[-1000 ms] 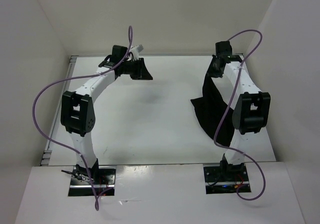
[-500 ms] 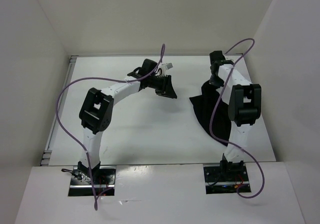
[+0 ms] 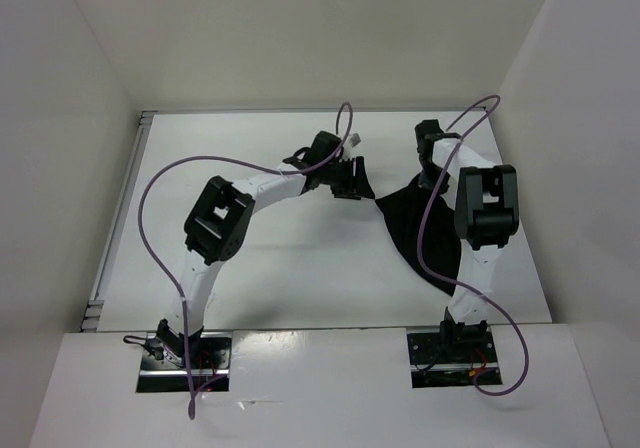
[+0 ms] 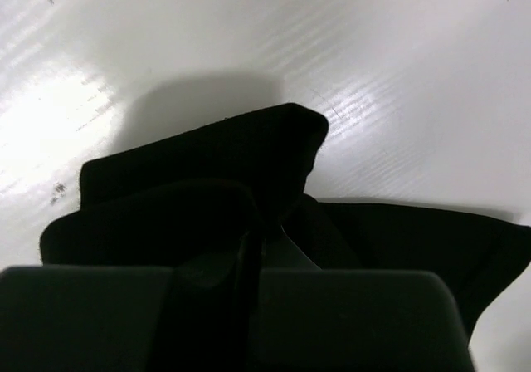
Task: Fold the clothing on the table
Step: Flatten the skirt out
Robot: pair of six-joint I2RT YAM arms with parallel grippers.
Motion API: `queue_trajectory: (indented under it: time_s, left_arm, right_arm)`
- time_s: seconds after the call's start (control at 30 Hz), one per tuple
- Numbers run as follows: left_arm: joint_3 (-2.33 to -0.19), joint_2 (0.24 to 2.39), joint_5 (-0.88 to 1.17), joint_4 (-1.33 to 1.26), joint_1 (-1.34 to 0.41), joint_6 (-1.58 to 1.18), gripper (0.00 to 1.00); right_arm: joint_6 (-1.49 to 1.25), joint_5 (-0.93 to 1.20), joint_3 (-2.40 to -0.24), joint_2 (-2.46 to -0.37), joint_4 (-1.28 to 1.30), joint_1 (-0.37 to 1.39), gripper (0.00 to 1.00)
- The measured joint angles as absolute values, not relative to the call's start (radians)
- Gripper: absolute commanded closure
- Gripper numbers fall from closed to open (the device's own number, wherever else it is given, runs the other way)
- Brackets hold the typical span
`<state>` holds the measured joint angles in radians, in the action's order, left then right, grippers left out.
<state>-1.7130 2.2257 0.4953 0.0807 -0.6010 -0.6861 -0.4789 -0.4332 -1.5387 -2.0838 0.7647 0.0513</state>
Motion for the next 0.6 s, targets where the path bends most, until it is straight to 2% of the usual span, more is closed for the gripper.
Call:
queue_trajectory:
  time_s: [0.27, 0.6]
  left_arm:
    - [-1.713, 2.251, 0.322, 0.047, -0.667, -0.795, 0.39]
    - [-1.717, 2.315, 0.241, 0.031, -0.71, -0.888, 0.41]
  right_arm:
    - [-0.487, -0.434, -1.476, -2.037, 0.774, 0.051, 1.0]
    - [-0.501, -0.434, -1.463, -2.022, 0.776, 0.051, 1.0]
